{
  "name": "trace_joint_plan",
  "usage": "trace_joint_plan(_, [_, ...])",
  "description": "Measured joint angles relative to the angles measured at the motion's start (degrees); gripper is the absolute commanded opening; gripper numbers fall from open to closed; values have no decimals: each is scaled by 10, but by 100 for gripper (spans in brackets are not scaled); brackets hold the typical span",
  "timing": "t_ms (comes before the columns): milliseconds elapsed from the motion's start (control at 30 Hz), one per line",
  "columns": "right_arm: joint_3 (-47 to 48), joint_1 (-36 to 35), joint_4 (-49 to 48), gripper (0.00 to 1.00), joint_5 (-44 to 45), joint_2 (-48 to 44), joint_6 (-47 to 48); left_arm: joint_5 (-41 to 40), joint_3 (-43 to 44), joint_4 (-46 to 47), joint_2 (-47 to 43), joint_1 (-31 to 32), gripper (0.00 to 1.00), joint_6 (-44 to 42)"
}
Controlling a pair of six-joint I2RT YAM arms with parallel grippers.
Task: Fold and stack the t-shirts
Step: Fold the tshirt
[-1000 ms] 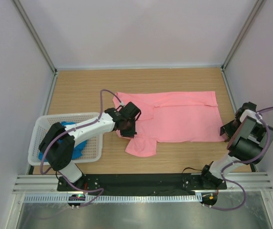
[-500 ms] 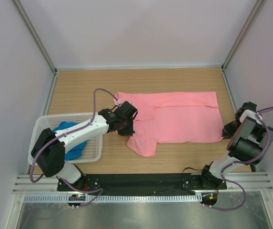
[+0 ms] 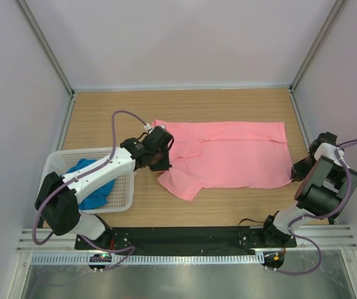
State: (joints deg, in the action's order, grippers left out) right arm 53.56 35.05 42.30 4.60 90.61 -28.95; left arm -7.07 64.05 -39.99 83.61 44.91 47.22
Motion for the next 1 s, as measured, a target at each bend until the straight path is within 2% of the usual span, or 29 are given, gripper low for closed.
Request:
trace_joint_plan(333, [127,-30,41,1,-13,24,-3,2,94,-8,30,-83,0,-17])
trace_joint_plan(633, [222,-64,60,1,-11,117,1,18,179,-15,108,-139,0,-33])
trace_joint_plan(1000, [359,-99,88,2,-12,233,3,34,277,-42,202,-165,0,-46])
